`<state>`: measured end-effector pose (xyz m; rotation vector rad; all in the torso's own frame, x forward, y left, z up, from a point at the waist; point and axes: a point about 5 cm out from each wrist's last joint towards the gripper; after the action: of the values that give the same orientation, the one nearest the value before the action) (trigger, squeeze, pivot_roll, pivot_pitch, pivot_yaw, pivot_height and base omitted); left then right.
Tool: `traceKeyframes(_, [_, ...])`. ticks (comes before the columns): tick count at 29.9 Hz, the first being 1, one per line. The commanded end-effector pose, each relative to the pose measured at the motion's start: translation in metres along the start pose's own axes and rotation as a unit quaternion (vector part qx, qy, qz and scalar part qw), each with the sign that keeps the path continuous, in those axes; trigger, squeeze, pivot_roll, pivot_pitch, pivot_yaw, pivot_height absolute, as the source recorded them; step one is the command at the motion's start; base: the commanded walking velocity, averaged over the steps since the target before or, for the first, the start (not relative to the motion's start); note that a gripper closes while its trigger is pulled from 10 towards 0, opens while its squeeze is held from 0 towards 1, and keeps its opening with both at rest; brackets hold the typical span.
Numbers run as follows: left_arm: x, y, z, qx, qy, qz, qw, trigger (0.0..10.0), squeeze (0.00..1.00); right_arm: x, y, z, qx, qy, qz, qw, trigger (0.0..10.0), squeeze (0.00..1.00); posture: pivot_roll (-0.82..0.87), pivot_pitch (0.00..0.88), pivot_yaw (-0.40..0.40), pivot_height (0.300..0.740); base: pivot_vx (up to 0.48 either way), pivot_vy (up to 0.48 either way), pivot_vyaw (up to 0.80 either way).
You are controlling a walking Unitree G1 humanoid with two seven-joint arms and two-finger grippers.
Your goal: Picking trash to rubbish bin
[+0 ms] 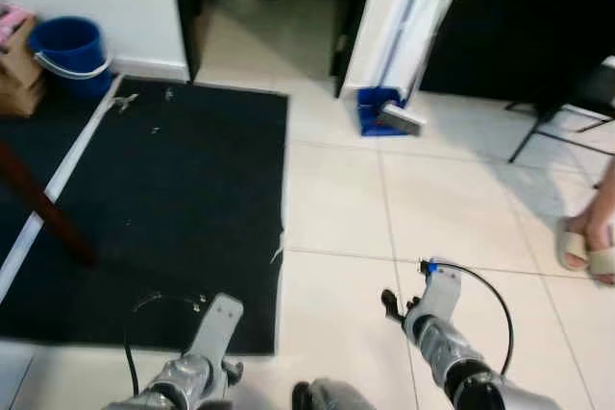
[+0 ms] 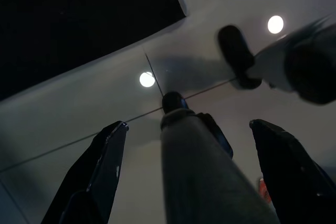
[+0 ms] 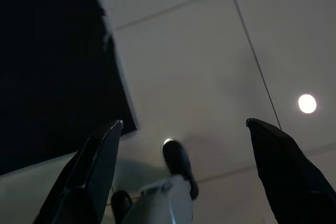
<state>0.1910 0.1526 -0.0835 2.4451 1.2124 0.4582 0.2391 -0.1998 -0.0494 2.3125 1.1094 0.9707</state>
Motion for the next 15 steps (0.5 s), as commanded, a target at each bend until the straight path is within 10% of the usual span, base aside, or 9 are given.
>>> traceKeyframes(1, [-0.008, 0.002, 0.002, 0.003, -0.006, 0.001, 1.000, 10.0, 0.00, -0.007, -0.003, -0.002, 0.007, -0.011, 0.002, 1.000, 10.0, 0.00, 0.11, 0.106, -0.046, 0.740, 0.000, 0.000, -0.76])
traceKeyframes(15, [0.001, 0.004, 0.000, -0.001, 0.001, -0.004, 1.000, 10.0, 0.00, -0.007, -0.003, -0.002, 0.008, -0.011, 0.004, 1.000, 10.0, 0.00, 0.11, 0.106, -0.046, 0.740, 0.000, 0.000, -0.76])
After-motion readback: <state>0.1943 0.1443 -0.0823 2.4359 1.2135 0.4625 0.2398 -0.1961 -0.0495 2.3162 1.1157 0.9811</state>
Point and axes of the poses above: a point about 5 cm out from each wrist's last joint towards the gripper, its own z axis pointing out of the wrist towards the gripper, its own y axis along the axis of the wrist's last joint, x = y × z, and after that the axes turned 15 degrees about z, right-handed
